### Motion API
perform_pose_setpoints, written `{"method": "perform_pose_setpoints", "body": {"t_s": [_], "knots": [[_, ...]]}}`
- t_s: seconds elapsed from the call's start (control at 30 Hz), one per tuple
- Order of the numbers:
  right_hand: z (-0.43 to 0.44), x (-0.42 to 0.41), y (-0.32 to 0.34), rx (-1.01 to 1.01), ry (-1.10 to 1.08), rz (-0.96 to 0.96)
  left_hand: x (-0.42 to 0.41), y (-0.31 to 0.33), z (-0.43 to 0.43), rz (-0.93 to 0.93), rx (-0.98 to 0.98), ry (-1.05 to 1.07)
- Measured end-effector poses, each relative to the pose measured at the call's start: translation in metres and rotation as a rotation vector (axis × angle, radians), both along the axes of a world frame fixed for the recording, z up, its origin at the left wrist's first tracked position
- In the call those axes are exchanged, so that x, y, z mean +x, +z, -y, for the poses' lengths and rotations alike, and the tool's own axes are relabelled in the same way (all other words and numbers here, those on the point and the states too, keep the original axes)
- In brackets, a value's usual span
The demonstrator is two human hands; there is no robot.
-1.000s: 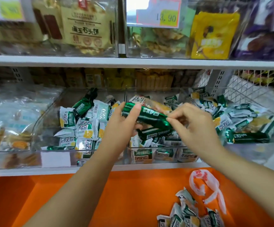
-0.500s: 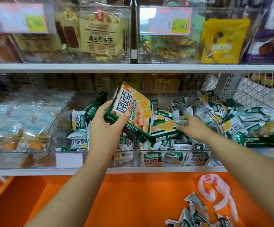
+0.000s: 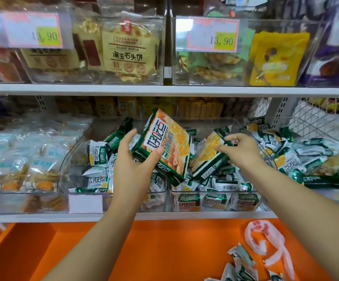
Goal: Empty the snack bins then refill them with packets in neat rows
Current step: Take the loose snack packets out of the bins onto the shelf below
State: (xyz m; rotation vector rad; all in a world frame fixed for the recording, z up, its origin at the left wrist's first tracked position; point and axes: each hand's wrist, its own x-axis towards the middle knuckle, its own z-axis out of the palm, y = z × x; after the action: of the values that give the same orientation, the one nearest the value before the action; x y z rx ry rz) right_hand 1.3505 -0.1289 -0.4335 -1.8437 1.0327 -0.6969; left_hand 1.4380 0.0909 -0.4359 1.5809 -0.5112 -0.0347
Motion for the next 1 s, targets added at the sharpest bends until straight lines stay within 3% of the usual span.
{"method": "perform_pose_setpoints", "body": {"t_s": [0.17, 0.5, 0.73, 1.0], "knots": [[-0.02, -0.043, 0.027, -0.443, -0.047, 0.089, -0.01, 0.017, -0.012, 0.041, 0.011, -0.028], [-0.097, -0.115, 0.044, -0.763, 0.322, 0.051, -0.039, 0.034, -0.076, 0.217, 0.29, -0.185], [-0.144, -0.097, 0.018, -0.708, 0.641, -0.234, -0.012, -0.001, -0.139, 0.174, 0.722, -0.341], [-0.199, -0.014, -0.118, -0.54, 0.676, -0.615, 0.08, -0.118, -0.185, 0.082, 1.148, -0.365]]}}
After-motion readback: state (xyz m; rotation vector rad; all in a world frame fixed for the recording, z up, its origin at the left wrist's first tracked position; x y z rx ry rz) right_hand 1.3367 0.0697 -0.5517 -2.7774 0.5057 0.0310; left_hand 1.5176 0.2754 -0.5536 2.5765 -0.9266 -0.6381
